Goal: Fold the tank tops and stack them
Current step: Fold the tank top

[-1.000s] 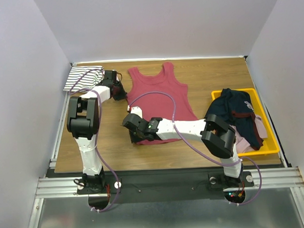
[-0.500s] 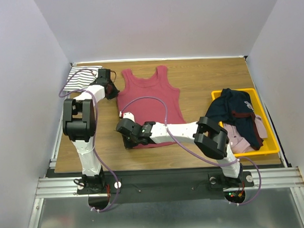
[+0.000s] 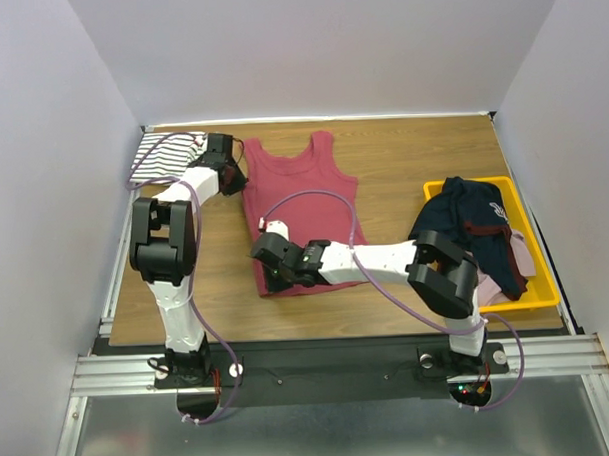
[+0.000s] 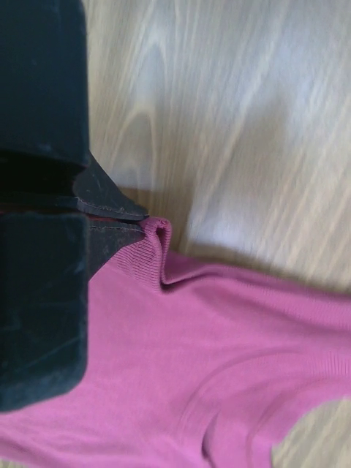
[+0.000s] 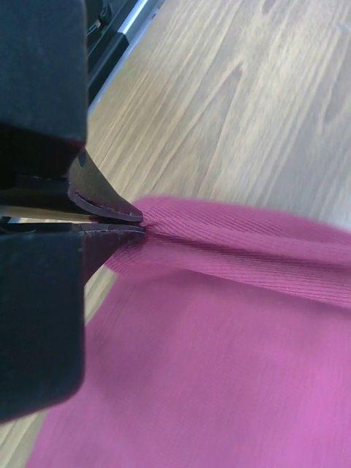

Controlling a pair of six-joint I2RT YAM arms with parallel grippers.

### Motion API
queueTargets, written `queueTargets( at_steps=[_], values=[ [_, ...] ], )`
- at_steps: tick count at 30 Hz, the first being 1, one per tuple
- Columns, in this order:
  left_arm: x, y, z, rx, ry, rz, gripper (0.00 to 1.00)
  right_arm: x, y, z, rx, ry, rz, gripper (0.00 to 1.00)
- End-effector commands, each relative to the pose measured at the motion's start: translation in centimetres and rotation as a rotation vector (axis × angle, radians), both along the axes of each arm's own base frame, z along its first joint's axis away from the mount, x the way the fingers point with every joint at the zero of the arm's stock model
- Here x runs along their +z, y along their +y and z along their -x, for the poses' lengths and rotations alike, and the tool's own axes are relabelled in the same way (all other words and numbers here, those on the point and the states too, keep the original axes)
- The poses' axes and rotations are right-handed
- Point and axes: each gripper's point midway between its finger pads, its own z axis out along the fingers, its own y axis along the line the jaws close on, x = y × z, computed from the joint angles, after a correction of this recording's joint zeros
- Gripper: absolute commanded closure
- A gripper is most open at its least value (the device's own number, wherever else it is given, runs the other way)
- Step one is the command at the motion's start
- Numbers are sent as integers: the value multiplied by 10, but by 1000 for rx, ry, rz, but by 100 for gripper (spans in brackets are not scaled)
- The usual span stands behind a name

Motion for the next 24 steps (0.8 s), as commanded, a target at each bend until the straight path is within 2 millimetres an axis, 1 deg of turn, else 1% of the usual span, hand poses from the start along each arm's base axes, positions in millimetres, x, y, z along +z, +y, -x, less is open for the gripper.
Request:
queueTargets(
  at_steps=[1, 3, 4, 6, 7, 9, 10, 11, 13, 14, 15, 17, 19, 20, 21, 23, 24],
  values=[
    [49, -17, -28, 3, -130, -2, 100, 35, -2, -9, -46, -44, -92, 100],
    [51, -23, -29, -2, -132, -1, 100, 36, -6, -10, -56, -45, -95, 100],
    [52, -29, -29, -14, -135, 0, 100, 40, -6, -11, -63, -50, -107, 100],
    [53, -35, -32, -22, -137, -3, 100, 36, -13, -11, -74, -47, -98, 100],
    [54, -43, -33, -34, -140, -1, 100, 36, -14, -12, -80, -48, -101, 100],
    [54, -51, -37, -44, -142, 1, 100, 36, -21, -12, -94, -48, -100, 100],
    [51, -58, -36, -56, -133, -1, 100, 35, -23, -13, -100, -46, -102, 100],
    [53, -62, -38, -60, -138, -1, 100, 37, -25, -13, -106, -49, -108, 100],
    [52, -69, -38, -68, -137, 1, 100, 33, -32, -13, -117, -46, -101, 100],
    [51, -77, -38, -80, -137, 3, 100, 35, -34, -13, -126, -48, -108, 99],
    [51, -79, -39, -83, -137, 4, 100, 30, -39, -12, -133, -45, -101, 100],
    [50, -85, -42, -90, -137, 4, 100, 28, -45, -13, -150, -43, -98, 100],
    [46, -93, -40, -103, -125, 3, 100, 30, -50, -14, -164, -46, -105, 100],
    [47, -95, -42, -105, -128, 3, 100, 23, -56, -13, -174, -38, -94, 100],
    [45, -100, -41, -114, -125, 3, 100, 26, -57, -14, -181, -42, -102, 100],
    [44, -106, -41, -124, -126, 2, 100, 21, -64, -14, -193, -37, -95, 100],
    [44, -106, -42, -123, -124, 1, 100, 19, -66, -14, -197, -36, -93, 100]
  ],
)
